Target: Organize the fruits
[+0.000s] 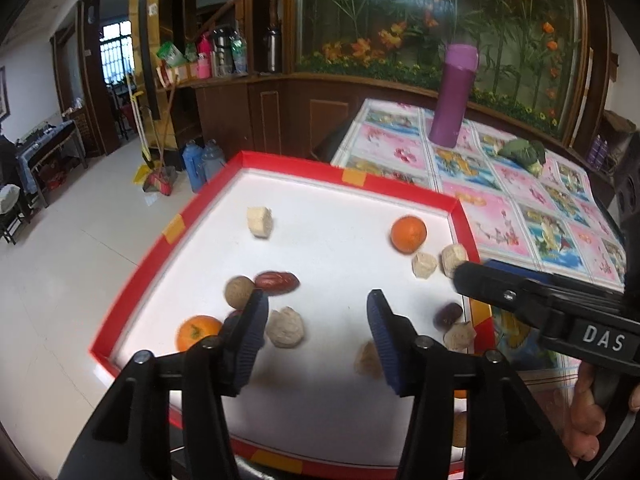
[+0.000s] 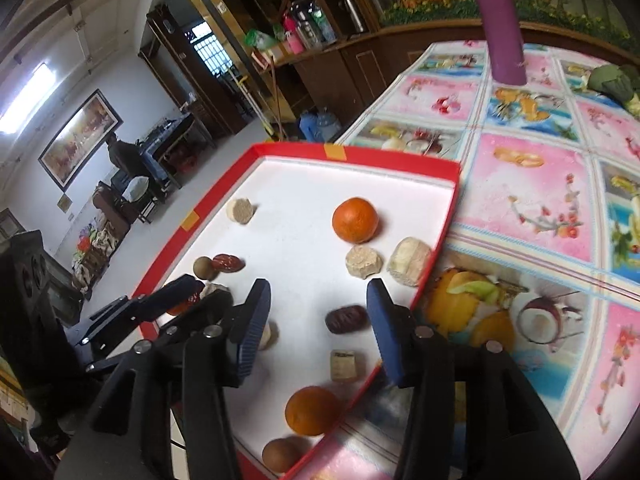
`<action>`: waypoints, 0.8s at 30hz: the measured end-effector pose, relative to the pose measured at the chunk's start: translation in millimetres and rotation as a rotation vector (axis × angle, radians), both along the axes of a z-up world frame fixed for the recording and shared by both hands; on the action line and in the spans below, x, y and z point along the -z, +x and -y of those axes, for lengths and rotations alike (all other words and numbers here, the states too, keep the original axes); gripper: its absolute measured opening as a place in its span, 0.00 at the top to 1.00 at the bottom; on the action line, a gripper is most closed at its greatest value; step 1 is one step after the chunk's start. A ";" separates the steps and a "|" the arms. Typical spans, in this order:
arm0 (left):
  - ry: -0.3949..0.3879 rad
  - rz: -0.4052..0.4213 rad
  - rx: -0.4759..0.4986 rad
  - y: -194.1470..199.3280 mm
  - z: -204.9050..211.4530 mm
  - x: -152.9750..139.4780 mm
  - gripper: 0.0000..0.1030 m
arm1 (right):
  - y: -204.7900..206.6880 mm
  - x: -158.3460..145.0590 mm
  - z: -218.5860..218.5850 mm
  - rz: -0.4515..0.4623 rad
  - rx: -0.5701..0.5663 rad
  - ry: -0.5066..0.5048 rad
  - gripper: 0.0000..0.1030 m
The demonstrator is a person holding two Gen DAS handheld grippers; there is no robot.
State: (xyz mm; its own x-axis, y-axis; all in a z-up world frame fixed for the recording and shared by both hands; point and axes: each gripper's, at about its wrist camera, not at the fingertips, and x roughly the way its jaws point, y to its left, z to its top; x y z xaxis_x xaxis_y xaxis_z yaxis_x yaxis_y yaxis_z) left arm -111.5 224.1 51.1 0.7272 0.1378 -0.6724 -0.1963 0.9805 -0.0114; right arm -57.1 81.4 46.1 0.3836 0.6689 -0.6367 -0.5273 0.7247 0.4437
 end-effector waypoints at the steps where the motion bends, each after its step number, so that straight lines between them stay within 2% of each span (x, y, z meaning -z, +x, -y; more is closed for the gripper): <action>1: 0.002 0.009 -0.007 -2.2 -0.2 -2.6 0.44 | -1.0 -2.0 2.3 0.004 0.004 0.003 0.50; 9: 0.030 0.062 -0.047 -19.6 3.2 -19.9 0.25 | -26.0 -20.5 27.9 0.070 0.065 0.002 0.50; 21: 0.040 0.088 -0.130 -41.5 -1.7 -41.5 0.18 | -66.5 -43.4 50.9 0.172 0.145 -0.024 0.49; 24: 0.054 0.108 -0.164 -48.6 -5.9 -47.7 0.18 | -76.3 -49.4 54.7 0.199 0.153 -0.022 0.44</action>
State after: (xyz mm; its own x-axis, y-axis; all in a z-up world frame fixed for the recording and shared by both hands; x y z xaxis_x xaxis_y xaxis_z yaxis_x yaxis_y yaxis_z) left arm -160.0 230.1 98.9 0.7597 0.2940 -0.5800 -0.3538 0.9353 0.0108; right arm -133.4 26.8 95.5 0.5986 0.5804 -0.5521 -0.4865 0.8109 0.3251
